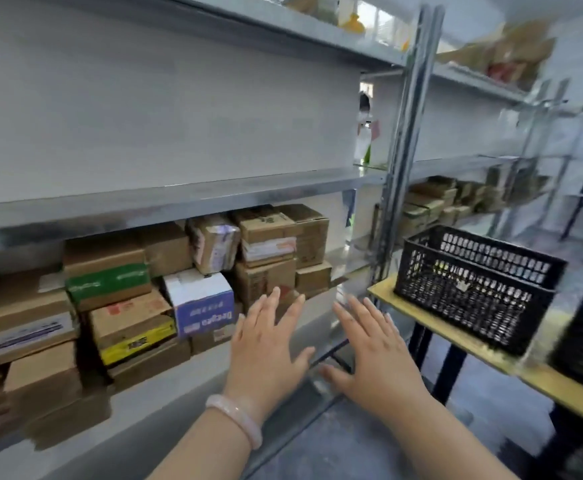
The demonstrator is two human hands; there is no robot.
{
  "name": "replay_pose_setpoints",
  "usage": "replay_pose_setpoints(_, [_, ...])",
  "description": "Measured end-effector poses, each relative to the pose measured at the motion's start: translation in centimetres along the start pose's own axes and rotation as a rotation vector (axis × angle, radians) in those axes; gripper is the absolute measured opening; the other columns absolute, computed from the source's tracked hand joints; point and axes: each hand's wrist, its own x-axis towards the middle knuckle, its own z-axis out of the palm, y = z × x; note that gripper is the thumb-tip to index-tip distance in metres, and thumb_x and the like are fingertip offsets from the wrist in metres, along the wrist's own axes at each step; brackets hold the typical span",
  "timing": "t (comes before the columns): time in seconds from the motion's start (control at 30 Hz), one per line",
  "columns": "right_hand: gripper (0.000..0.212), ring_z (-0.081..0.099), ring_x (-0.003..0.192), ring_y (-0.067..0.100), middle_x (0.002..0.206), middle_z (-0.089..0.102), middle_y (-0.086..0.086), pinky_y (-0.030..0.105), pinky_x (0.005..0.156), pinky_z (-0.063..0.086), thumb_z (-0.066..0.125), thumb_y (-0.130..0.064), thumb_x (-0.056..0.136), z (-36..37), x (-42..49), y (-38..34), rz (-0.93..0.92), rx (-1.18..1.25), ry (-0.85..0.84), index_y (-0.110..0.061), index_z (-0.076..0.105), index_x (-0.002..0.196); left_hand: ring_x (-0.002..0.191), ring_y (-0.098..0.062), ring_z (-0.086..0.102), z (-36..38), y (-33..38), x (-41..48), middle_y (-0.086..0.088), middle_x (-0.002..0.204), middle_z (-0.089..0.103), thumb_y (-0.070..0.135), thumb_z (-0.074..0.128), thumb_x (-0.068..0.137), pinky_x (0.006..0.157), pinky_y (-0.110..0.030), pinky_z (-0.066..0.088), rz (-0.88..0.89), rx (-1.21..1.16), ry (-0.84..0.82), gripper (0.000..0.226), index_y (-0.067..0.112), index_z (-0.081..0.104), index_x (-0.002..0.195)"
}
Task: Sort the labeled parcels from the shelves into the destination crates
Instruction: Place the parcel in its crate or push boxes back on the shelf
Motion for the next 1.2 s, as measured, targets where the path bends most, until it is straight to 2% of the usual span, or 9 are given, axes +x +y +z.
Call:
replay_pose_setpoints(0.2, [0.094,-0.019,0.147,0.01,0.162,-0.015,-0.011,0.037,0.119,-0.011,0.041,-0.077,0.081,-1.5,1.4,8.1,0.119,-0.034,-0.014,-0.041,-0.01,0.152,0.152,-0.019,-0.002,4.1,5.6,6.8,0.005,0.166,-0.001,0.063,0.047,0.092,0.122,-0.045,0.005,0.063,-0.086,-0.024,0.077,0.047,0.003,0.154])
replay_pose_setpoints(0.37, [0.092,-0.014,0.148,0.012,0.163,-0.01,-0.009,0.039,0.121,-0.006,0.041,-0.077,0.082,-1.7,4.7,13.3,0.153,-0.066,-0.014,-0.041,-0.007,0.152,0.152,-0.019,0.0,7.5,7.9,12.7,0.004,0.166,0.002,0.064,0.047,0.091,0.122,-0.046,0.009,0.083,-0.097,-0.024,0.077,0.047,0.006,0.154])
replay_pose_setpoints(0.47, [0.09,-0.013,0.148,0.011,0.163,-0.008,-0.008,0.038,0.121,-0.006,0.041,-0.076,0.083,-1.1,7.7,15.7,0.164,-0.07,0.002,-0.041,-0.005,0.152,0.152,-0.02,0.003,9.6,8.4,16.4,0.003,0.166,0.005,0.064,0.048,0.091,0.122,-0.047,0.012,0.106,-0.1,-0.028,0.078,0.046,0.008,0.155])
replay_pose_setpoints(0.63, [0.089,-0.016,0.147,0.01,0.163,-0.011,-0.01,0.037,0.12,-0.009,0.041,-0.074,0.085,0.1,14.2,19.1,0.184,-0.049,-0.052,-0.041,-0.007,0.152,0.152,-0.019,-0.001,12.3,7.5,23.8,0.004,0.166,0.001,0.064,0.046,0.092,0.121,-0.044,0.006,0.111,-0.101,-0.047,0.078,0.048,0.003,0.154])
replay_pose_setpoints(0.77, [0.089,-0.013,0.147,0.008,0.162,-0.008,-0.013,0.032,0.117,-0.01,0.044,-0.072,0.086,1.5,19.2,21.4,0.176,-0.011,-0.034,-0.04,-0.004,0.153,0.152,-0.02,0.002,14.0,6.3,29.0,0.003,0.166,0.008,0.062,0.049,0.091,0.121,-0.047,0.01,0.104,-0.12,-0.038,0.076,0.049,0.007,0.154])
replay_pose_setpoints(1.0, [0.089,-0.008,0.148,0.01,0.163,-0.004,-0.011,0.033,0.119,-0.002,0.044,-0.074,0.084,6.7,26.6,24.3,0.126,0.083,-0.131,-0.042,-0.002,0.153,0.152,-0.018,-0.002,17.5,3.0,33.3,0.007,0.166,0.002,0.064,0.046,0.091,0.121,-0.046,0.007,0.002,-0.077,-0.067,0.075,0.05,0.006,0.153])
replay_pose_setpoints(1.1, [0.087,-0.002,0.149,0.011,0.163,0.002,-0.01,0.034,0.121,0.004,0.047,-0.072,0.085,9.3,31.6,24.7,0.06,0.155,-0.122,-0.04,0.004,0.154,0.152,-0.018,-0.001,18.9,1.8,35.8,0.006,0.166,0.004,0.06,0.05,0.091,0.122,-0.046,0.009,-0.078,-0.063,-0.051,0.075,0.049,0.01,0.153])
replay_pose_setpoints(1.2, [0.083,0.004,0.149,0.011,0.163,0.005,-0.012,0.031,0.117,0.004,0.046,-0.071,0.085,12.0,35.3,24.9,-0.019,0.23,-0.154,-0.042,0.007,0.152,0.151,-0.014,-0.002,20.0,1.2,37.7,0.007,0.166,0.004,0.058,0.052,0.09,0.121,-0.045,0.009,-0.17,-0.062,-0.025,0.075,0.05,0.012,0.153])
